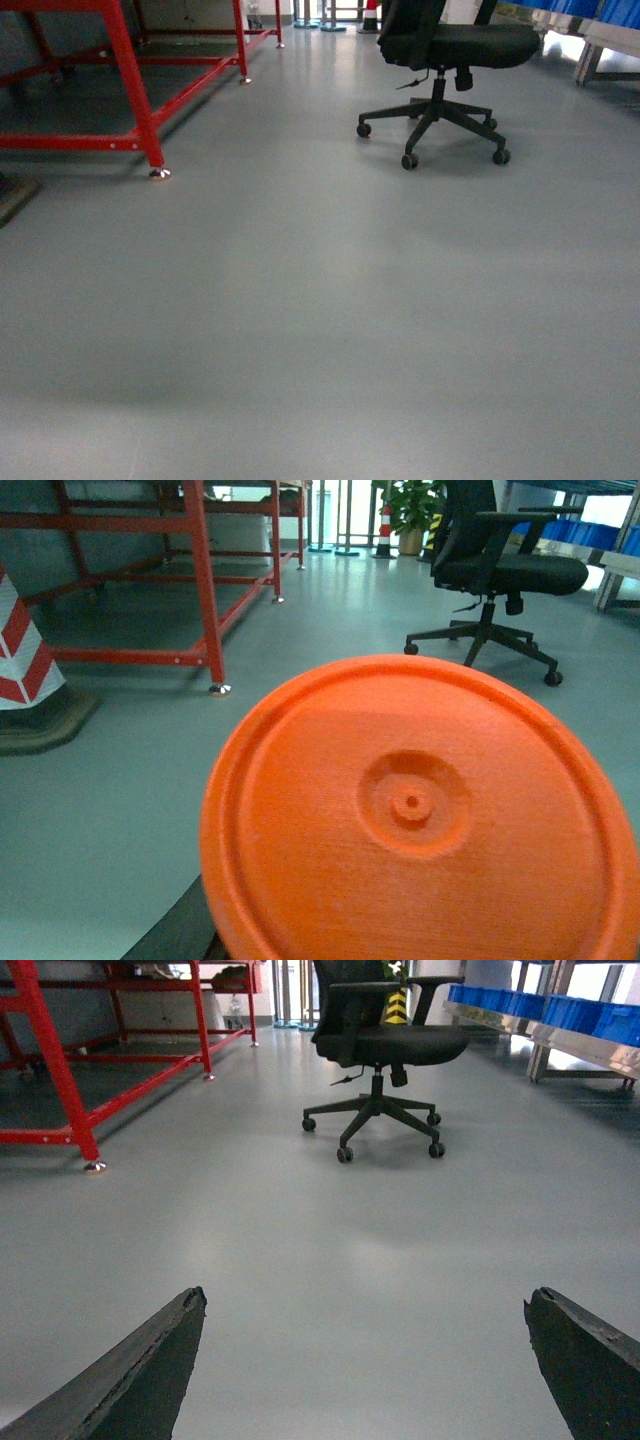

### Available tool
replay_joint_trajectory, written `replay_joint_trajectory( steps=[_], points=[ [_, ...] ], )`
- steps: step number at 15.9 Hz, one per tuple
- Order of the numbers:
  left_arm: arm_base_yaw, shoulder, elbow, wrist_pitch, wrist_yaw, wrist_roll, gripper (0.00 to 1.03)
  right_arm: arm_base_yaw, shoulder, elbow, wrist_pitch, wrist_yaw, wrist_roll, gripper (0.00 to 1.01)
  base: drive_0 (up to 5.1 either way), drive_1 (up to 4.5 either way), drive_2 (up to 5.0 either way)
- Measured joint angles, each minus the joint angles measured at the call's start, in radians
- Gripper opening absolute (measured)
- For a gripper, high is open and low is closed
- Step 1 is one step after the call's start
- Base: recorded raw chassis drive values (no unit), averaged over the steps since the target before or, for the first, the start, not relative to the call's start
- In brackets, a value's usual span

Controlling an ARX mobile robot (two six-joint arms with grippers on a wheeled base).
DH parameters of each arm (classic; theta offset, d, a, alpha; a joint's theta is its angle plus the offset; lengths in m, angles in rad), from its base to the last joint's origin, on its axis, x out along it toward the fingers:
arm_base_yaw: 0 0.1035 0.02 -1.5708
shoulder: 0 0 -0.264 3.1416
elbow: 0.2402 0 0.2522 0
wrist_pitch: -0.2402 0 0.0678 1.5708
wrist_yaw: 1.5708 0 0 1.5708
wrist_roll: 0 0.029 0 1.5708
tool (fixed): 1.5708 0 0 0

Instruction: Pick capacitor and pack into box

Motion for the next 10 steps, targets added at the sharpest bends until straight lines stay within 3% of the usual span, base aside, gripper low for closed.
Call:
replay_joint_trajectory(
  steps=[10],
  points=[
    [0.0, 0.0, 0.0, -0.002, 0.002, 0.0, 0.44, 0.0, 0.0, 0.0, 0.0, 0.0, 0.0, 0.98, -5.0, 2.39, 2.4]
  ],
)
